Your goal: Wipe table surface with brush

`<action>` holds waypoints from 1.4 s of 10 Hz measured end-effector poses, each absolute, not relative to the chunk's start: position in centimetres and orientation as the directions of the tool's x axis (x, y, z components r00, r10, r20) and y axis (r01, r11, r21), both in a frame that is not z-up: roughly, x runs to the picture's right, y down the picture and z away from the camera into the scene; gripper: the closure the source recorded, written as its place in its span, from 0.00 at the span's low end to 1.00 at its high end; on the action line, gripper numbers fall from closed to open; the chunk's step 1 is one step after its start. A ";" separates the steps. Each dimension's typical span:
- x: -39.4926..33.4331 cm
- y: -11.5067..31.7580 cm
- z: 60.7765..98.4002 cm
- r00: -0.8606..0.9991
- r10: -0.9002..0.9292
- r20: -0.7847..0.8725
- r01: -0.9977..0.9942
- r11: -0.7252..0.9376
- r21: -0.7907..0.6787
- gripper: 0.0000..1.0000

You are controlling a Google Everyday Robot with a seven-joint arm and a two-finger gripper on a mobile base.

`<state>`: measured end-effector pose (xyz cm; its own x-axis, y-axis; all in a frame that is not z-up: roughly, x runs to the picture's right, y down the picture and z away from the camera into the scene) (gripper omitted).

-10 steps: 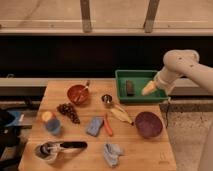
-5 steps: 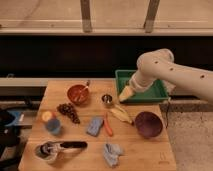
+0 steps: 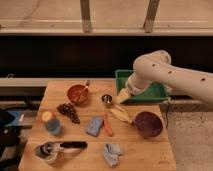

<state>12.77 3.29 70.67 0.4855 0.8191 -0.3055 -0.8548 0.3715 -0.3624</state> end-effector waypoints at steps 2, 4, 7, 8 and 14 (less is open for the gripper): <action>12.2 3.5 70.6 0.507 0.809 -0.298 -0.843 0.391 -0.370 0.20; 9.1 3.5 71.1 0.566 0.777 -0.276 -0.801 0.438 -0.409 0.20; 2.0 3.4 72.4 0.667 0.707 -0.234 -0.711 0.511 -0.482 0.20; -0.3 3.6 72.7 0.704 0.678 -0.212 -0.671 0.536 -0.513 0.20; -6.6 6.0 70.1 0.806 0.591 -0.032 -0.452 0.580 -0.678 0.20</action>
